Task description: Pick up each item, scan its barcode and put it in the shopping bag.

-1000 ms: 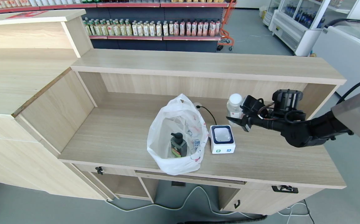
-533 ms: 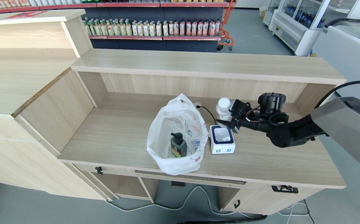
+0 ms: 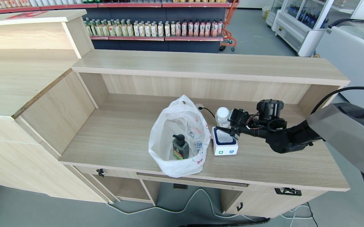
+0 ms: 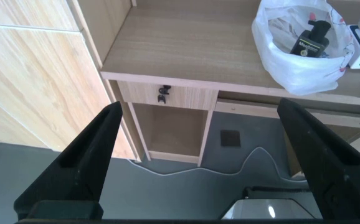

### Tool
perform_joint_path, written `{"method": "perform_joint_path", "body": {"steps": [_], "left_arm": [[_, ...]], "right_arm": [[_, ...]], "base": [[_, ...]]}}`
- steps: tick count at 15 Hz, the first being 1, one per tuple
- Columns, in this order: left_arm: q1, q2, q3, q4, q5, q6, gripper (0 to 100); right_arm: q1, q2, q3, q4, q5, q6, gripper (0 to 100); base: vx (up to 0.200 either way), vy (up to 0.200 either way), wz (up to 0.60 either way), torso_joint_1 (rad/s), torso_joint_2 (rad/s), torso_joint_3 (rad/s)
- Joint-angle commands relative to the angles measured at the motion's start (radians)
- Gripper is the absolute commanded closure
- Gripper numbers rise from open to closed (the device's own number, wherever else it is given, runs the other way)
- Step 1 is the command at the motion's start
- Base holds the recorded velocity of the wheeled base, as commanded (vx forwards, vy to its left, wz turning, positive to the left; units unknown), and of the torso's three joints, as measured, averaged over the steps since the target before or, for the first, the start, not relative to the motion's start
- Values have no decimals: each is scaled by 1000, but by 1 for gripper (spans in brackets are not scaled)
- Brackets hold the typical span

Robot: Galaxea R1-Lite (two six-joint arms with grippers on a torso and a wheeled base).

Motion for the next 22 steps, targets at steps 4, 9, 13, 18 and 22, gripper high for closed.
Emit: {"method": "perform_joint_path", "body": {"steps": [4, 9, 13, 18, 22], "left_arm": [[0, 1, 0, -1, 0, 0, 0], [0, 1, 0, -1, 0, 0, 0], [0, 1, 0, -1, 0, 0, 0], [0, 1, 0, -1, 0, 0, 0], [0, 0, 0, -1, 0, 0, 0]], "right_arm": [[0, 18, 2, 3, -4, -38, 100], [-7, 18, 15, 3, -2, -99, 100], [-8, 13, 18, 3, -4, -101, 100], [-7, -62, -1, 3, -11, 63, 100], [-37, -215, -13, 2, -83, 425, 100]], "base": [[0, 0, 0, 0, 0, 0], [0, 0, 0, 0, 0, 0], [0, 0, 0, 0, 0, 0], [0, 0, 0, 0, 0, 0], [0, 0, 0, 0, 0, 0]]}}
